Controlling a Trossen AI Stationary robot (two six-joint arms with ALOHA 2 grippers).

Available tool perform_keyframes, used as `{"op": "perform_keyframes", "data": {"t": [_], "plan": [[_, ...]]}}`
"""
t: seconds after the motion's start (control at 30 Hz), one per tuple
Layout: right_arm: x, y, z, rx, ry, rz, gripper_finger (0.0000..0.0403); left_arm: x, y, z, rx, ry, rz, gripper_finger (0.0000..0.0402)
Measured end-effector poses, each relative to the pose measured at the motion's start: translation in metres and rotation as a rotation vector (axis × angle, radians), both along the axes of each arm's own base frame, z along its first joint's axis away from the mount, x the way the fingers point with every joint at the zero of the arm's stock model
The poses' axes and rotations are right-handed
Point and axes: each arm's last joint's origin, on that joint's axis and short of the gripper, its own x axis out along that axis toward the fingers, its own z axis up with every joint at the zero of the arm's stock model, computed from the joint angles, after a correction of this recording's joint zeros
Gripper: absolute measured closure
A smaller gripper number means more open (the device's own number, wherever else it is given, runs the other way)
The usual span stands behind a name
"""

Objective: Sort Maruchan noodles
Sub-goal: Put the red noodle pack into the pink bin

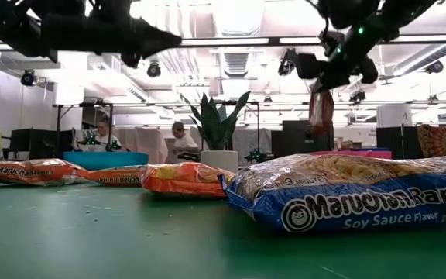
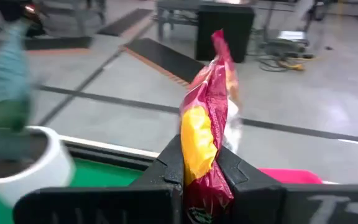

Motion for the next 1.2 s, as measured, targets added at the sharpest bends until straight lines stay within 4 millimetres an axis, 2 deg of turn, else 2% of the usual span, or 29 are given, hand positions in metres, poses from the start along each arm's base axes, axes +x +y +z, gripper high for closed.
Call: {"op": "perform_keyframes", "data": {"t": [0.13,0.33,0.57,0.8,1.2], "plan": [[-0.006,-0.014,-0.020,0.029,0.063,-0.060,0.0382,0.001,0.000,0.005,0.011,-0.012,0.001,0.0401],[-0.005,-0.027,-0.044,0.045,0.123,-0.078,0.0382,0.002,0.000,0.000,0.009,0.010,0.001,0.0401],[0.007,-0.034,-0.057,0.017,0.120,-0.058,0.0382,0.002,0.000,0.001,0.010,0.005,0.001,0.0401],[0.016,-0.039,-0.081,0.057,0.207,-0.058,0.0379,0.002,0.000,0.001,0.008,0.006,0.001,0.0401],[0.024,-0.043,-0.117,0.131,0.237,-0.094,0.0376,0.002,0.000,-0.001,0.004,0.022,0.001,0.0401]]}}
